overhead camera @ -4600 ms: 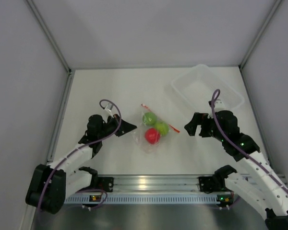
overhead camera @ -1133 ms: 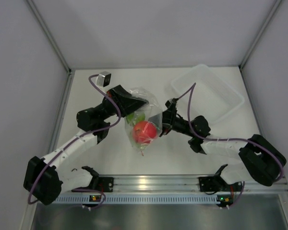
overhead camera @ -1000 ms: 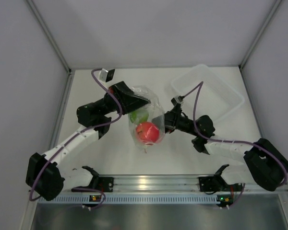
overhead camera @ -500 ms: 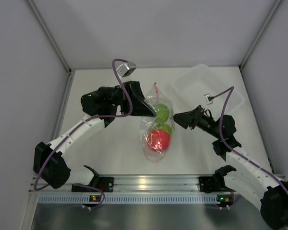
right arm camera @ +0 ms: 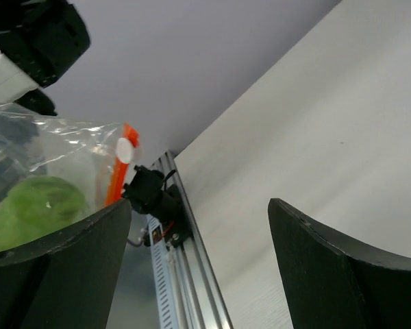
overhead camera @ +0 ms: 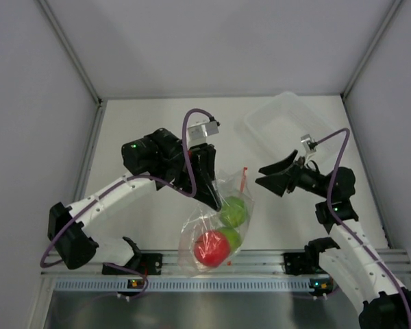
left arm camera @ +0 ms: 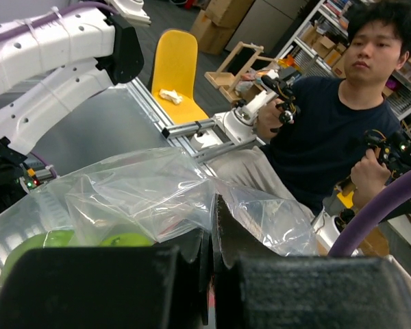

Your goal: Open the zip-top bag and remove the fake food

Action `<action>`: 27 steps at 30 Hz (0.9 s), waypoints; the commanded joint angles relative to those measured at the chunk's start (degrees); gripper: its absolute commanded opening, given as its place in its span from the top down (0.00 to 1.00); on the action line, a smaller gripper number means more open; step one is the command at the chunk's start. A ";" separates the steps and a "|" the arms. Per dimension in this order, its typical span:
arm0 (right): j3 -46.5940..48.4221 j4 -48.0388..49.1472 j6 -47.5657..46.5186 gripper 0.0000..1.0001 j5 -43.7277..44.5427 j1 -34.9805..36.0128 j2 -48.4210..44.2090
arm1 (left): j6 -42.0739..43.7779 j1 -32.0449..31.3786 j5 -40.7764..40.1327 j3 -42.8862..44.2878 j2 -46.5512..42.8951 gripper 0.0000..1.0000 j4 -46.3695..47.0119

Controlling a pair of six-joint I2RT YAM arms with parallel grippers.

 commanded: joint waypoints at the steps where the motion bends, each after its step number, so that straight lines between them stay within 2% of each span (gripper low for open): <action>1: 0.56 15.30 6.47 0.18 -12.03 -1.43 0.13 | 1.91 -1.29 3.47 -0.98 -1.47 1.00 9.28; 2: -1.44 23.12 10.07 0.18 -15.00 -1.34 0.39 | 2.17 -1.72 3.64 -0.98 -1.03 1.00 9.28; 3: -2.68 30.42 19.15 0.18 -15.47 -1.25 0.74 | 2.26 -1.90 3.73 -1.07 -0.77 1.00 9.28; 4: -3.48 36.58 23.33 0.17 -15.82 -1.16 1.88 | 2.26 -2.08 3.82 -0.72 -0.33 1.00 9.19; 5: -4.27 49.26 27.11 0.17 -16.61 -1.08 2.93 | 2.26 -2.69 4.08 -0.45 -0.07 1.00 9.28; 7: -3.93 58.48 36.44 0.19 -16.88 0.33 7.04 | 2.18 -4.27 4.69 0.16 0.81 1.00 9.28; 8: -3.32 64.62 41.25 0.23 -16.44 0.42 8.64 | 2.09 -4.71 4.87 0.69 1.08 1.00 9.28; 10: -3.05 70.98 45.24 0.26 -15.04 0.16 13.72 | 2.09 -5.42 5.14 0.78 0.91 1.00 9.19; 15: -1.47 72.33 44.82 0.31 -10.37 1.02 19.29 | 4.98 -5.59 5.14 -0.19 0.46 1.00 6.65; 21: 0.91 72.24 43.68 0.33 -10.64 5.43 15.17 | 10.96 -5.59 5.49 0.69 0.55 1.00 0.41; 27: 0.91 72.24 44.56 0.43 -11.08 6.74 16.21 | 12.11 -5.59 5.31 1.13 0.55 1.00 0.32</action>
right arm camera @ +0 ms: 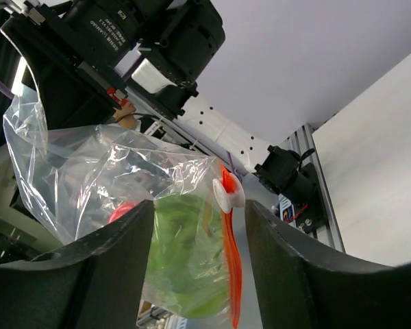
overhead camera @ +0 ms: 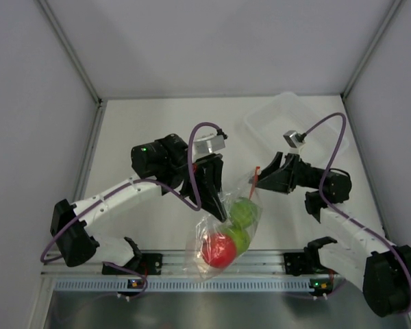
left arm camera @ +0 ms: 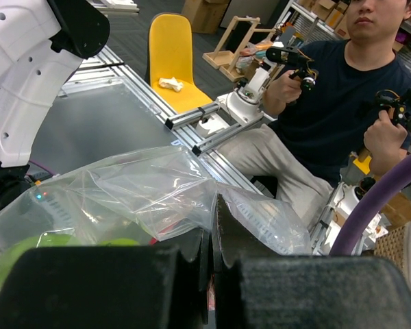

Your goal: Open the zip-top bag and remove the fake food

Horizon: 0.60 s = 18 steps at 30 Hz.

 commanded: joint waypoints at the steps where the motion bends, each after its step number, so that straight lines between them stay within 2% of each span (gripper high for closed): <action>1: 1.57 24.85 -0.38 0.48 0.70 1.74 0.26 | 3.01 -0.24 3.61 1.68 -0.71 1.00 1.17; 3: 1.92 24.94 -0.91 0.53 0.97 2.62 0.17 | 3.10 -0.24 3.61 1.41 -0.89 1.00 1.17; 4: 2.35 24.94 -1.35 0.59 1.32 2.80 0.26 | 3.28 -0.24 3.52 1.24 -0.89 1.00 1.17; 7: 3.06 24.85 -2.31 0.70 2.37 3.24 -0.09 | 3.63 -0.24 3.26 0.62 -1.24 1.00 1.17; 10: 3.58 24.85 -2.49 0.69 3.42 3.24 0.08 | 3.89 -0.24 3.08 0.18 -1.86 1.00 1.17; 13: 3.41 24.85 -3.63 0.82 3.87 3.33 0.35 | 4.25 -0.24 3.08 0.01 -2.65 1.00 1.17; 14: 3.32 24.85 -4.16 0.94 3.96 3.24 0.43 | 4.25 -0.24 2.91 0.09 -2.74 1.00 1.17; 15: 3.15 24.85 -4.34 0.95 4.13 3.24 0.70 | 4.33 -0.24 2.99 0.01 -3.00 1.00 1.08; 16: 2.80 24.77 -4.95 1.00 4.48 3.24 1.05 | 4.33 -0.24 2.91 -0.08 -3.26 1.00 1.08; 18: 2.45 24.68 -5.31 1.00 4.92 3.15 2.10 | 4.60 -0.24 3.17 -0.34 -3.44 1.00 0.56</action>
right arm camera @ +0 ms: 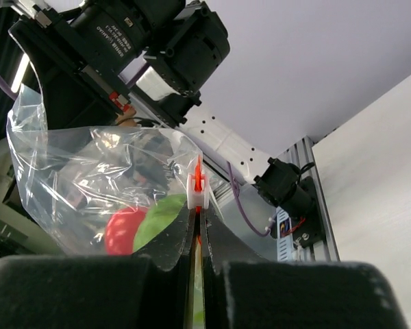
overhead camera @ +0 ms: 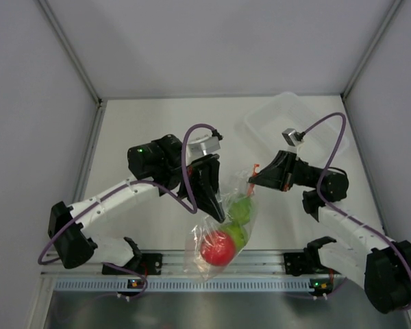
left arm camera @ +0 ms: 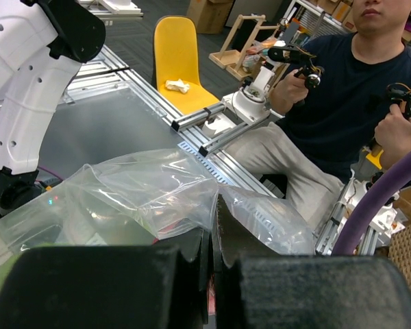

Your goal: Open the zip-top bag and remove the fake food

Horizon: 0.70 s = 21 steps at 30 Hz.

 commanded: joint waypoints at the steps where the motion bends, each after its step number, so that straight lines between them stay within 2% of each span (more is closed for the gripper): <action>1: 1.53 24.31 -3.27 1.00 2.36 0.55 1.60 | 2.17 -0.24 3.17 -0.43 -2.65 1.00 0.47; 5: 1.70 20.45 -6.43 1.00 3.07 0.11 3.10 | 3.31 -0.24 3.78 -2.45 -3.97 1.00 -0.94; 6: 1.96 17.65 -7.75 1.00 3.07 -0.24 2.49 | 5.84 -0.15 4.39 -3.06 -4.32 1.00 -2.68; 7: 3.01 14.41 -12.46 1.00 2.90 -0.50 1.96 | 8.04 -0.06 4.66 -4.72 -4.85 1.00 -4.70; 8: 3.72 2.80 -16.16 1.00 2.98 -0.85 1.09 | 10.59 0.02 4.84 -5.52 -5.46 1.00 -10.90; 9: 4.59 -4.36 -20.55 1.00 3.16 -0.86 -1.53 | 15.48 0.72 4.49 -6.49 -6.51 1.00 -13.40; 10: 7.21 -12.27 -31.81 1.00 4.55 -0.94 -3.21 | 16.49 1.42 4.23 -7.46 -7.04 0.95 -14.64; 11: 9.07 -31.83 -38.11 1.00 5.78 -0.86 -4.88 | 16.67 2.30 3.62 -9.90 -7.40 0.78 -14.74; 13: 15.48 -49.18 -55.29 1.00 11.03 -0.42 -8.84 | 17.29 6.95 1.34 -12.29 -8.45 0.66 -14.74; 15: 18.30 -60.27 -60.21 1.00 13.00 0.28 -9.82 | 18.25 12.64 -0.34 -15.54 -8.98 0.57 -14.92; 17: 21.29 -63.83 -64.26 1.00 14.23 0.55 -9.73 | 18.78 16.00 -2.53 -16.69 -9.16 0.48 -14.92; 19: 23.49 -70.33 -69.25 1.00 19.22 1.60 -9.99 | 19.40 20.31 -4.03 -16.35 -8.55 0.37 -17.20; 21: 25.59 -75.25 -72.78 1.00 22.39 4.76 -9.73 | 18.70 24.95 -6.14 -15.64 -8.19 0.33 -17.29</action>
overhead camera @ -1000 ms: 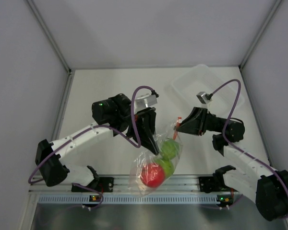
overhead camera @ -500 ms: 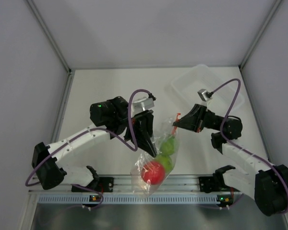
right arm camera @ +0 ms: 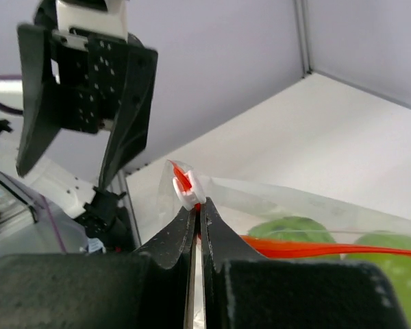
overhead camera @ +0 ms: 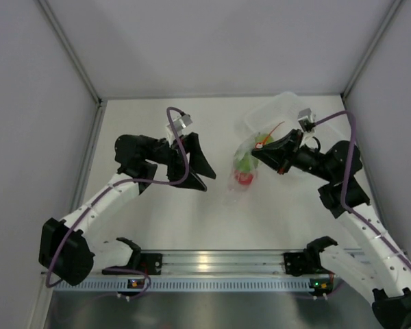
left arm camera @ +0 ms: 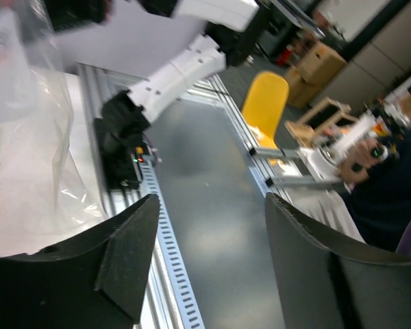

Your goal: Open the zip-top bag and remove the fake food

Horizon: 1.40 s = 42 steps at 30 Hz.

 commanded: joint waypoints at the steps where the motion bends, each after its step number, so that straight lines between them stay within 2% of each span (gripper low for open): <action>1: 4.36 -18.91 -16.13 1.00 10.65 4.46 0.30 | 1.78 6.49 -4.13 1.19 -0.41 0.30 -0.37; 3: 7.16 -22.79 -19.48 1.00 18.11 8.58 1.61 | 2.30 9.48 -5.89 2.24 0.20 0.20 -0.81; 4: 8.14 -26.55 -22.20 1.00 20.68 10.17 2.23 | 2.57 10.01 -6.33 2.77 0.47 0.19 -1.16; 5: 8.84 -27.89 -23.18 1.00 23.49 12.97 3.54 | 3.53 10.45 -7.38 3.03 1.17 0.03 -1.25; 6: 10.50 -29.65 -24.32 1.00 26.13 14.39 4.33 | 4.32 10.46 -8.00 3.21 1.69 0.01 -1.43; 7: 11.48 -33.23 -25.99 1.00 31.73 15.70 5.47 | 5.11 10.46 -9.05 3.39 1.96 0.01 -2.56; 10: 14.38 -38.34 -26.80 1.00 39.32 20.80 9.25 | 11.86 10.63 -14.93 3.04 2.05 0.01 -8.35; 14: 19.03 -44.59 -28.11 1.00 44.96 25.80 15.05 | 32.39 10.46 -24.25 2.08 -1.72 0.01 -26.60; 19: 20.71 -46.36 -28.73 1.00 47.95 29.60 17.26 | 40.35 10.37 -28.74 -0.74 -4.54 0.01 -27.62; 23: 22.56 -48.30 -29.95 1.00 46.82 32.14 18.84 | 47.02 7.48 -27.26 -1.88 -4.63 0.01 -27.62; 27: 23.44 -48.83 -31.97 1.00 44.11 32.94 18.58 | 49.06 5.62 -21.90 -2.15 -3.40 0.08 -27.62; 30: 23.09 -49.44 -33.91 1.00 41.80 32.94 17.97 | 48.63 5.62 -17.95 -1.27 -0.33 0.09 -27.62; 32: 22.56 -49.09 -34.61 1.00 41.63 33.03 17.09 | 47.49 5.62 -13.74 1.01 2.39 0.14 -27.62; 34: 22.03 -49.18 -34.97 1.00 42.07 33.03 16.82 | 47.22 5.45 -10.13 2.24 5.56 0.24 -27.71; 42: 21.42 -49.44 -34.97 1.00 42.94 33.30 16.30 | 50.55 1.76 -13.89 2.16 7.32 0.37 -27.62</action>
